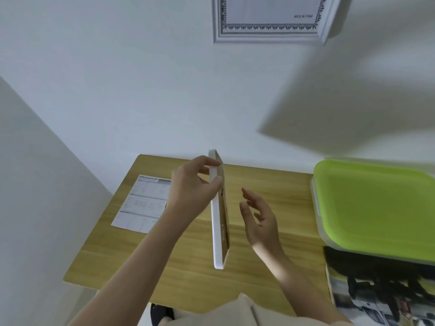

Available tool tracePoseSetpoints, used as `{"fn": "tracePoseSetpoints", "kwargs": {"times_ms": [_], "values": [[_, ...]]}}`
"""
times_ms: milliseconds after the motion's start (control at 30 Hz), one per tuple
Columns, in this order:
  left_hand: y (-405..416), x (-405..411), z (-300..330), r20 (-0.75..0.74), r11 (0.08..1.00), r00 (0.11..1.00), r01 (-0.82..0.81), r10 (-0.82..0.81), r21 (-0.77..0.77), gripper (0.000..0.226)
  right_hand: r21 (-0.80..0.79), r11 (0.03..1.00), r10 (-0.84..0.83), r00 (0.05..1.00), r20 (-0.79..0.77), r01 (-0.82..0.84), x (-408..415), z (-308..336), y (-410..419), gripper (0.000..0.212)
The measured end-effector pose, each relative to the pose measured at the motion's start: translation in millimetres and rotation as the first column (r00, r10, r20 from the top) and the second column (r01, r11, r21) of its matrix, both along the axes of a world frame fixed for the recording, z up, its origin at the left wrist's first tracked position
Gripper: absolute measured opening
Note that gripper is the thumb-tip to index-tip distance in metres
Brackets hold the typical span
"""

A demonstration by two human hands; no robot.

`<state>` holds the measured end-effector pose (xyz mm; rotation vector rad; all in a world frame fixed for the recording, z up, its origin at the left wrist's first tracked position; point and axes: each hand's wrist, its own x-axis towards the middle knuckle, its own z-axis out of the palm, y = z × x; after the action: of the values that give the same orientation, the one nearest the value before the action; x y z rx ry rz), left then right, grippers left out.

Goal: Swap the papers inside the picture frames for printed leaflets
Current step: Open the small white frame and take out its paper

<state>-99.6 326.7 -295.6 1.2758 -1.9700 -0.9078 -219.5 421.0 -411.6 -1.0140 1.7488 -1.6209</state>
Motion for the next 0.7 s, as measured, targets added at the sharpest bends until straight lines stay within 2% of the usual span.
{"fn": "tracePoseSetpoints", "kwargs": {"times_ms": [67,100,167,267,400,533,700], "values": [[-7,8,-2,-0.010,0.999,0.999,-0.030,0.031,0.019,0.022,0.097,0.995,0.001,0.999,0.032,-0.004,-6,-7,-2,0.035],[-11,11,-4,-0.029,0.998,0.999,-0.043,0.044,0.037,0.022,0.114,0.993,0.008,0.994,0.106,-0.021,-8,-9,-3,0.033],[-19,17,-11,-0.073,0.995,0.995,-0.070,0.075,0.077,0.023,0.102,0.994,0.022,0.968,0.251,-0.049,-12,-12,-2,0.028],[-28,24,-26,-0.136,0.985,0.983,-0.107,0.125,0.132,0.026,0.106,0.994,-0.010,0.960,0.281,-0.021,-15,-17,0,0.030],[-32,28,-56,-0.164,0.974,0.973,-0.129,0.160,0.186,0.026,0.106,0.994,-0.054,0.897,0.440,0.007,-13,-29,3,0.039],[-25,30,-86,-0.139,0.959,0.977,-0.119,0.159,0.258,0.031,0.149,0.985,-0.143,0.879,0.455,0.083,-14,-40,2,0.040],[-2,39,-125,0.036,0.935,0.999,-0.037,0.026,0.352,0.051,0.233,0.950,-0.284,0.885,0.368,0.208,-14,-69,0,0.047]]}}
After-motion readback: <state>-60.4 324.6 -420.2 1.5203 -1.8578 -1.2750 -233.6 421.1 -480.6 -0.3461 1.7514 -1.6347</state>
